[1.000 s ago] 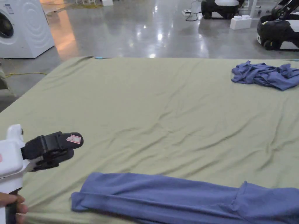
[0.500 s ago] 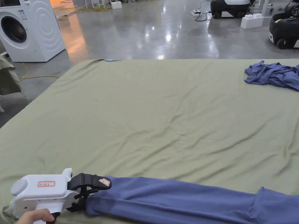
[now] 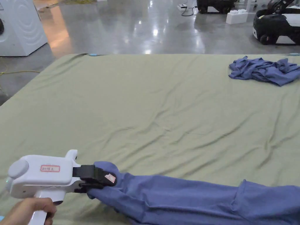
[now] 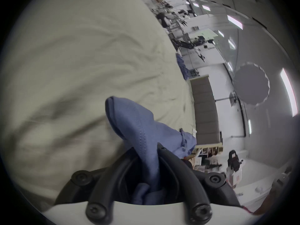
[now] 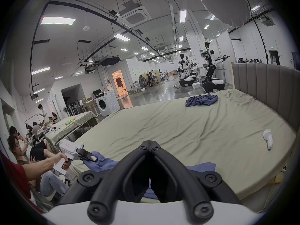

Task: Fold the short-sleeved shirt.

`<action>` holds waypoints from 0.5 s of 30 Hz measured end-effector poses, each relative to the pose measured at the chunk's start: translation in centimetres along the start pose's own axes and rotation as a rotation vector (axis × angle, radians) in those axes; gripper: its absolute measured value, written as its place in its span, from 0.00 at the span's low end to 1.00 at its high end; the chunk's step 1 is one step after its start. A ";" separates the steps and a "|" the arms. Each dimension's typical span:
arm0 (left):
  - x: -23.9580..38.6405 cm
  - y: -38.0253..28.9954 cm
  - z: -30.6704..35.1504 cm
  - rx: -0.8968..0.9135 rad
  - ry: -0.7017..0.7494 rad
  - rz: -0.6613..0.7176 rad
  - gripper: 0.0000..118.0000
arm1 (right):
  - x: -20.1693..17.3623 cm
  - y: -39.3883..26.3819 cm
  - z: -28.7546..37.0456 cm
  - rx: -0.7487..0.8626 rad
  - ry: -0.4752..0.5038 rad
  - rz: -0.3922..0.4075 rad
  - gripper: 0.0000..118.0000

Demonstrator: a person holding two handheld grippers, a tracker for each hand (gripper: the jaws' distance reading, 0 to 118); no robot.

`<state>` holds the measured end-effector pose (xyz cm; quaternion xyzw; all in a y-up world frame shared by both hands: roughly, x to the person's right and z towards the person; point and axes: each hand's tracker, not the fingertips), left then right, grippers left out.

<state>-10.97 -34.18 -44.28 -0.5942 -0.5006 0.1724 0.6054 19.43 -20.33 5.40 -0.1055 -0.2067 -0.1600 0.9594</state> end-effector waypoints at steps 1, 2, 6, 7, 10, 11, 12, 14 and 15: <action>2.3 -0.2 -1.0 -0.021 0.004 -0.053 0.09 | 0.3 -0.1 -0.1 -0.003 -0.002 -0.003 0.02; 4.1 -0.5 -2.3 -0.055 0.008 -0.094 0.09 | 0.4 -0.2 -0.1 -0.004 0.000 -0.007 0.02; 8.9 -1.6 -8.8 -0.125 0.012 -0.160 0.09 | 0.6 -0.5 -0.3 -0.015 0.006 -0.033 0.02; 9.4 -1.9 -10.5 -0.147 0.052 -0.178 0.09 | 0.6 -0.6 -0.2 -0.016 0.010 -0.041 0.02; 9.5 -2.1 -15.0 -0.189 0.141 -0.248 0.09 | 0.8 -0.7 -0.2 -0.024 0.003 -0.055 0.02; 9.4 -2.5 -16.2 -0.191 0.145 -0.236 0.09 | 1.0 -0.7 -0.1 -0.028 0.002 -0.062 0.02; 9.4 -2.8 -17.2 -0.200 0.152 -0.236 0.09 | 1.2 -0.7 -0.1 -0.028 0.004 -0.069 0.02; 9.1 -3.1 -18.8 -0.224 0.253 -0.301 0.10 | 1.3 -0.5 0.2 -0.026 0.002 -0.078 0.02; 8.8 -3.2 -19.0 -0.226 0.257 -0.297 0.16 | 1.3 -0.4 0.3 -0.027 0.002 -0.078 0.02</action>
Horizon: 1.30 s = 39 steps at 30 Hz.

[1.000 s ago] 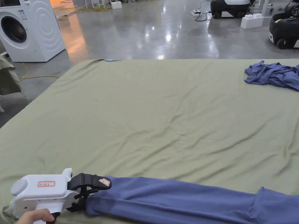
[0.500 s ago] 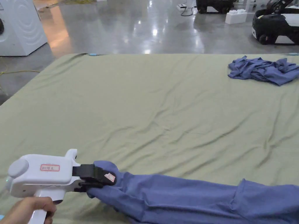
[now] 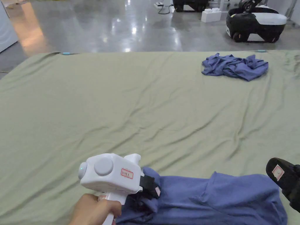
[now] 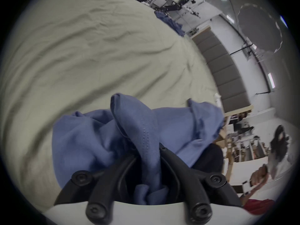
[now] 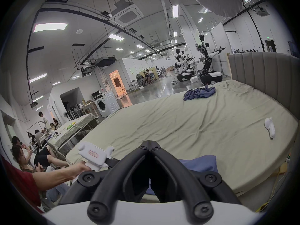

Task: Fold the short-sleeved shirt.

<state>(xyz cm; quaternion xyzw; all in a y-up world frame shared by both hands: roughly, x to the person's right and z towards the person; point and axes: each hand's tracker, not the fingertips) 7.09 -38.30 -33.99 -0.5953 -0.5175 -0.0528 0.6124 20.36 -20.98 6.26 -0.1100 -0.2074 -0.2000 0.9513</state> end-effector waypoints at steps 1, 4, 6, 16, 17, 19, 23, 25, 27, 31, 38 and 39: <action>-0.3 0.1 0.1 0.006 -0.046 0.017 0.27 | 0.0 0.1 0.1 0.002 -0.004 0.004 0.02; 0.0 0.1 3.0 0.066 -0.176 0.064 0.70 | 0.2 0.4 0.4 0.007 -0.010 0.013 0.02; 1.2 -0.5 7.1 0.219 -0.149 -0.023 0.70 | 0.3 0.4 0.4 0.004 -0.009 0.004 0.02; 1.9 -7.7 3.6 0.611 0.483 -0.232 0.00 | 0.5 0.1 0.6 -0.007 0.024 -0.047 0.02; 2.6 -8.0 3.8 0.591 0.514 -0.266 0.00 | 0.5 0.2 0.6 -0.008 0.027 -0.050 0.02; 3.4 -8.1 1.0 0.529 0.525 -0.327 0.00 | 0.6 0.3 0.8 -0.006 0.024 -0.044 0.02; 7.1 -9.4 -3.1 0.512 0.595 -0.456 0.00 | 0.9 0.2 1.1 -0.013 0.018 -0.050 0.02; 9.2 -10.0 -4.6 0.549 0.633 -0.565 0.00 | 1.1 0.1 1.1 -0.025 0.011 -0.047 0.02; 10.5 -10.0 -5.7 0.532 0.593 -0.544 0.00 | 1.2 0.1 1.2 -0.035 0.004 -0.045 0.02; 11.6 -9.3 -7.3 0.541 0.601 -0.560 0.00 | 1.5 0.1 1.3 -0.039 -0.002 -0.047 0.02; 12.7 -10.2 -5.7 0.585 0.600 -0.602 0.00 | 1.9 0.2 1.5 -0.045 -0.009 -0.050 0.02; 13.1 -10.7 -5.8 0.593 0.621 -0.643 0.00 | 2.0 0.1 1.5 -0.044 -0.008 -0.058 0.02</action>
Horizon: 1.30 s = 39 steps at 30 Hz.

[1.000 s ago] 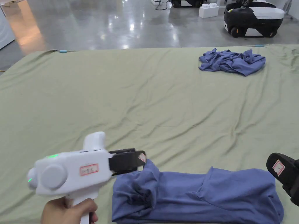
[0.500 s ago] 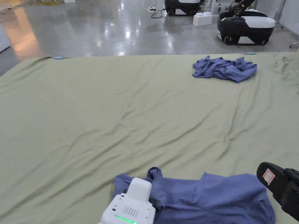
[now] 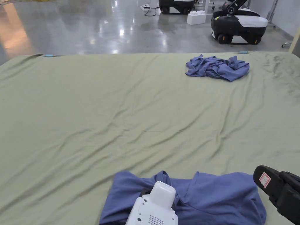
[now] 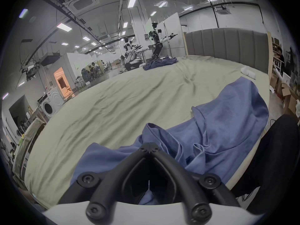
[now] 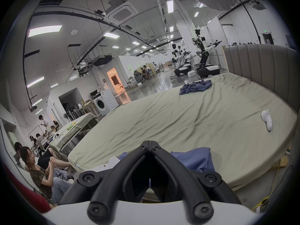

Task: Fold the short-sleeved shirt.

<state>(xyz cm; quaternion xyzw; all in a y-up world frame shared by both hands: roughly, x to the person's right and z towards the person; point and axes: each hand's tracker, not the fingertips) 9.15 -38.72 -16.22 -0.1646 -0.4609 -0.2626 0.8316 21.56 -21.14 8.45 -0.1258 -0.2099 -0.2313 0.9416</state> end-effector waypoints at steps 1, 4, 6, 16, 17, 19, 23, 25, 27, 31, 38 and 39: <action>0.4 -0.2 0.1 0.004 -0.007 -0.005 0.00 | 0.1 -0.1 0.0 0.000 0.006 -0.007 0.02; 2.1 -0.8 -0.7 -0.029 -0.062 -0.039 0.00 | 0.2 -0.2 -0.2 -0.007 0.010 -0.016 0.02; 2.9 -0.9 -1.3 -0.046 -0.056 -0.041 0.00 | 0.1 -0.3 -0.2 -0.010 0.011 -0.015 0.02; -2.6 4.3 3.1 0.082 -0.249 0.294 0.00 | 0.3 -0.1 0.1 0.000 0.006 -0.003 0.02; -5.3 5.1 4.3 0.120 -0.271 0.359 0.00 | 0.3 0.0 0.1 0.001 0.006 0.001 0.02; -12.2 7.1 7.3 0.212 -0.349 0.497 0.00 | 0.1 0.1 -0.2 0.007 0.003 0.018 0.02; -22.8 8.0 12.9 0.350 -0.265 0.568 0.00 | -0.5 -0.1 -1.1 0.026 -0.013 0.072 0.02; -26.3 7.2 14.1 0.347 -0.262 0.599 0.00 | -0.4 -0.1 -1.5 0.019 0.012 0.054 0.02; -28.0 6.6 14.9 0.330 -0.185 0.594 0.00 | -0.5 -0.2 -2.0 0.019 0.026 0.037 0.02; -28.9 5.4 13.7 0.241 -0.267 0.630 0.00 | -1.0 -0.2 -2.6 0.008 0.044 0.034 0.02; -31.6 2.9 6.5 0.051 -0.703 0.942 0.20 | -1.6 -0.1 -2.4 -0.004 0.065 0.053 0.02; -31.7 1.7 3.5 -0.070 -0.814 1.040 0.73 | -1.7 -0.1 -2.4 -0.007 0.068 0.056 0.02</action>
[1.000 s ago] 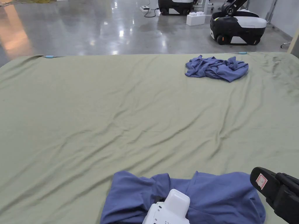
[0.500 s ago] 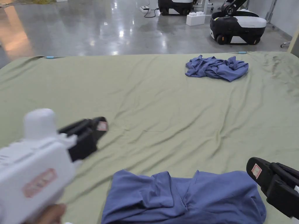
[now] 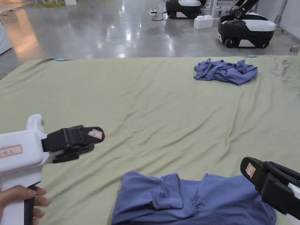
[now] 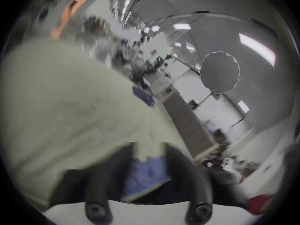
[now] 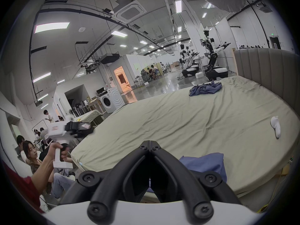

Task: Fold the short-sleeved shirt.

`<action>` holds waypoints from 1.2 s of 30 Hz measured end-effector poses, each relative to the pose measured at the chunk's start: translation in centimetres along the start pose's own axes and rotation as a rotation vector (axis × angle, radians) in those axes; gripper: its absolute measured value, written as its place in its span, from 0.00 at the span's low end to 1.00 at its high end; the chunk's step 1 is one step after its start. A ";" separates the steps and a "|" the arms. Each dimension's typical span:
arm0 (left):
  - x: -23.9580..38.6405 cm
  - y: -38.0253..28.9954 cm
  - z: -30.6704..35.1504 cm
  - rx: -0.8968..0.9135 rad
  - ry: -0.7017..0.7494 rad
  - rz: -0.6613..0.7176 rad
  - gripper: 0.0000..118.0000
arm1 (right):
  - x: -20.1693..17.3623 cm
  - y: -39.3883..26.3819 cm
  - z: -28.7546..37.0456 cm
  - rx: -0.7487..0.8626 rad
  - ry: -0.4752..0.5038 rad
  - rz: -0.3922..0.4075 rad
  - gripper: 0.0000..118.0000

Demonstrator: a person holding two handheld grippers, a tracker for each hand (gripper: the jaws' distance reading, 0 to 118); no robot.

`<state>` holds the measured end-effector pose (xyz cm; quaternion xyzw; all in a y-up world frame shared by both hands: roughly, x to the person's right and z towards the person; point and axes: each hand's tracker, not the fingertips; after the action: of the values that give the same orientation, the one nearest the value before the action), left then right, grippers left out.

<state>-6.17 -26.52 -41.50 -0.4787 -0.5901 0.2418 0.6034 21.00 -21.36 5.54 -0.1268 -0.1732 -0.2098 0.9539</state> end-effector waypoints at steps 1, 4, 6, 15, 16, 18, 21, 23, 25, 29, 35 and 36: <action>-2.7 -0.2 -1.7 -0.133 -0.029 0.117 0.95 | -0.1 0.0 0.0 -0.002 0.003 0.002 0.02; -8.8 -2.4 -4.4 -0.294 0.085 0.299 0.97 | -0.4 -0.2 0.1 -0.002 0.015 0.005 0.02; -10.2 -3.5 -6.3 -0.371 0.168 0.262 0.97 | -0.4 -0.3 0.2 -0.001 0.016 0.006 0.02; -10.1 -5.6 -13.4 -0.399 -0.014 0.223 0.17 | 0.3 -0.6 -0.3 -0.028 0.017 -0.032 0.02; -10.5 -5.2 -13.3 -0.383 -0.016 0.218 0.06 | 0.2 -0.6 -0.3 -0.032 0.012 -0.027 0.02; -11.5 -3.8 -12.3 -0.369 0.030 0.247 0.06 | 0.1 -0.5 -0.1 -0.036 0.013 -0.026 0.02; -12.5 -3.2 -9.3 -0.387 0.151 0.212 0.06 | 0.0 -0.4 0.0 -0.038 0.005 -0.009 0.02; -12.9 -2.7 -6.3 -0.361 0.146 0.250 0.06 | 0.0 -0.4 0.0 -0.038 0.001 -0.004 0.02; -13.1 -1.0 -2.4 -0.308 0.213 0.244 0.06 | 0.2 -0.5 -0.2 -0.043 0.004 -0.008 0.02; -8.1 1.3 4.0 -0.248 0.447 0.131 0.06 | 0.0 -0.6 -1.0 -0.056 0.009 -0.003 0.02; -2.6 4.4 3.8 -0.223 0.677 -0.075 0.06 | -0.7 -0.6 -2.0 -0.059 0.037 -0.014 0.02; -1.6 4.2 2.7 -0.250 0.697 -0.100 0.06 | -0.8 -0.5 -2.1 -0.060 0.041 -0.016 0.02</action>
<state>-7.85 -25.32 -46.31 -0.5729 -0.3969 -0.0392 0.7161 20.68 -22.22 3.47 -0.1496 -0.1480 -0.2251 0.9513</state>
